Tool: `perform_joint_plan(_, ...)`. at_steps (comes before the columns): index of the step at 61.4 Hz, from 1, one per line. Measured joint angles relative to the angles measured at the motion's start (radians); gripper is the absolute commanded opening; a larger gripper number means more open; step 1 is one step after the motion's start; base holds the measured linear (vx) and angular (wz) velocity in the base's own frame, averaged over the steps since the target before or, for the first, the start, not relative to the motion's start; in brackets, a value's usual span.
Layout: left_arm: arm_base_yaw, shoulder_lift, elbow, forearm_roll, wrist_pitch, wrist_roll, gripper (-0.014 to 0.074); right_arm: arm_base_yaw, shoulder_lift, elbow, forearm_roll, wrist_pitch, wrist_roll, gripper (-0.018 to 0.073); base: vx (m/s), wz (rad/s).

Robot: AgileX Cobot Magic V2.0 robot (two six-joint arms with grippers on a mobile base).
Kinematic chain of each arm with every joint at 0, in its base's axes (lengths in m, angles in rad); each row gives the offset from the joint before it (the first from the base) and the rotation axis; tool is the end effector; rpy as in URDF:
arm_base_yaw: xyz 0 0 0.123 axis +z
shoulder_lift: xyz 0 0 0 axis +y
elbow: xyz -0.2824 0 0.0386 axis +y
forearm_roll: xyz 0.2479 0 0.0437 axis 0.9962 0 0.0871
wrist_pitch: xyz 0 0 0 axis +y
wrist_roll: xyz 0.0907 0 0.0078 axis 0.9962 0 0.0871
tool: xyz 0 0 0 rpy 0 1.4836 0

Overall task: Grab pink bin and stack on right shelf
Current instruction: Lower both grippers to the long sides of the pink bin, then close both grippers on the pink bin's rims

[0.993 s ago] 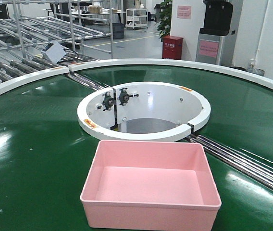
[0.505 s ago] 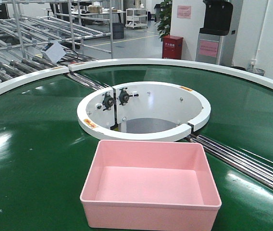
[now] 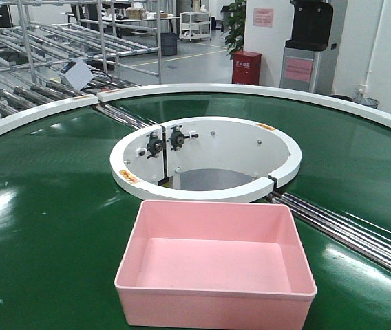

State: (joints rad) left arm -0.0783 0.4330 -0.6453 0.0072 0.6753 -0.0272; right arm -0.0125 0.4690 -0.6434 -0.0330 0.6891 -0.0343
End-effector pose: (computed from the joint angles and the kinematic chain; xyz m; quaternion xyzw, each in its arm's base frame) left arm 0.0774 -0.0057 0.3380 0.0222 0.8264 -0.0262 0.5620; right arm 0.0848 -0.0030 0.3333 -0.0142 0.8408 -0.0284 0.5404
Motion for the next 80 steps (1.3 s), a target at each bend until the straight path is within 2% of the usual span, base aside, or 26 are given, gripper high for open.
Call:
perform_joint_plan(7,0.000,0.084,0.009,-0.007,0.024,-0.011,0.0094,0.000,0.119,-0.001,0.003,0.030,-0.007,0.0057,0.00,0.00)
perform_joint_plan(13,0.000,0.169,0.009,-0.007,0.030,-0.001,0.0276,0.000,0.228,-0.019,0.033,0.064,-0.038,0.0197,0.00,0.00)
perform_joint_plan(17,0.000,0.228,0.009,-0.007,0.030,0.038,0.0390,0.000,0.301,-0.047,0.060,0.089,-0.072,0.0318,0.00,0.00)
perform_joint_plan(20,-0.001,0.279,0.009,-0.034,0.027,0.099,0.0487,0.000,0.364,-0.076,0.084,0.101,-0.102,0.0424,0.00,0.00)
perform_joint_plan(28,-0.042,0.396,0.003,-0.111,-0.013,0.207,0.0603,0.000,0.490,-0.156,0.136,0.122,-0.179,0.0573,0.00,0.00)
perform_joint_plan(32,-0.076,0.474,-0.025,-0.157,-0.018,0.261,0.0619,0.000,0.560,-0.204,0.156,0.139,-0.220,0.0613,0.00,0.00)
perform_joint_plan(39,-0.126,0.615,-0.116,-0.207,-0.014,0.323,0.0610,0.000,0.679,-0.280,0.175,0.163,-0.286,0.0617,0.00,0.00)
perform_joint_plan(52,-0.195,0.883,-0.350,-0.219,-0.013,0.390,0.0597,0.000,0.868,-0.411,0.183,0.181,-0.361,0.0591,0.00,0.00)
perform_joint_plan(62,-0.222,1.080,-0.542,-0.216,0.020,0.411,0.0594,0.015,0.997,-0.528,0.197,0.203,-0.384,0.0589,0.00,0.00)
perform_joint_plan(69,-0.228,1.208,-0.706,-0.204,0.081,0.407,0.0594,0.063,1.093,-0.627,0.185,0.210,-0.389,0.0589,0.00,0.00)
perform_joint_plan(80,-0.228,1.372,-0.926,-0.178,0.176,0.333,0.0594,0.148,1.249,-0.824,0.132,0.270,-0.273,0.0589,0.00,0.00)
